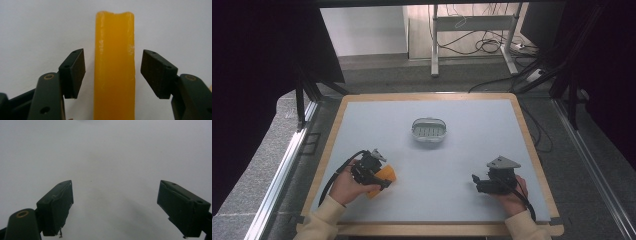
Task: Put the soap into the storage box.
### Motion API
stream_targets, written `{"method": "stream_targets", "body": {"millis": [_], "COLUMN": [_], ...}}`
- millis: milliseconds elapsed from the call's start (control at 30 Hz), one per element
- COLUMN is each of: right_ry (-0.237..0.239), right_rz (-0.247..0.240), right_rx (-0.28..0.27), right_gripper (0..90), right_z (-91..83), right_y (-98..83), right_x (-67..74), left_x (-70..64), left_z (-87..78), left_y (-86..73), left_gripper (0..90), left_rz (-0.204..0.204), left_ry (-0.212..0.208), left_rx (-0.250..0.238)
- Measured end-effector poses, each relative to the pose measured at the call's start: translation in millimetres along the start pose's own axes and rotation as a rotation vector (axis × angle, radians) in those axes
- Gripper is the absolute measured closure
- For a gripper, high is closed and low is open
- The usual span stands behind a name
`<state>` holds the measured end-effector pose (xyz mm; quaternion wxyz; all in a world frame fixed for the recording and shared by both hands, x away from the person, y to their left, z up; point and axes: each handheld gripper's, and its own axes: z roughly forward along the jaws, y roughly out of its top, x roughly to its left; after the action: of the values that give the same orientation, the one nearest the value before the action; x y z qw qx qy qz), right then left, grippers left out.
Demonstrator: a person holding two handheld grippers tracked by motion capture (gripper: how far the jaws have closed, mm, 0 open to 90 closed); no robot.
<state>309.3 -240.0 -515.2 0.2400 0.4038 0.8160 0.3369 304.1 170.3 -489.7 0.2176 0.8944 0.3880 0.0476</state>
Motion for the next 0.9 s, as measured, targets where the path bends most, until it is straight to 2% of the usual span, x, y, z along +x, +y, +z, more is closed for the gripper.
{"method": "stream_targets", "body": {"millis": [167, 233, 333, 667, 733, 900], "right_ry": [-0.008, -0.016, -0.017, -0.031, -0.032, -0.034], "right_rz": [-0.008, -0.022, -0.027, -0.046, -0.048, -0.050], "right_rx": [0.005, 0.008, 0.009, 0.017, 0.015, 0.013], "right_gripper": [14.0, 14.0, 14.0, 14.0, 14.0, 14.0], "right_z": [0.2, 0.6, 0.5, 0.8, 0.3, 0.2], "right_y": [0.2, 0.5, 0.6, 1.0, 1.0, 1.0], "right_x": [0.9, 2.4, 2.5, 4.4, 4.4, 4.2], "left_x": [-0.1, -0.2, -0.5, -1.0, -1.2, -1.3], "left_z": [6.8, 7.7, 8.4, 7.4, 5.7, -0.6], "left_y": [0.0, 0.5, 0.9, 1.9, 2.2, 2.3], "left_gripper": [45.1, 53.2, 60.3, 61.7, 61.7, 61.8], "left_rz": [0.002, -0.001, -0.008, -0.010, 0.006, 0.019], "left_ry": [0.022, 0.027, 0.031, 0.029, 0.037, 0.025], "left_rx": [0.036, 0.040, 0.042, 0.051, 0.063, 0.049]}}
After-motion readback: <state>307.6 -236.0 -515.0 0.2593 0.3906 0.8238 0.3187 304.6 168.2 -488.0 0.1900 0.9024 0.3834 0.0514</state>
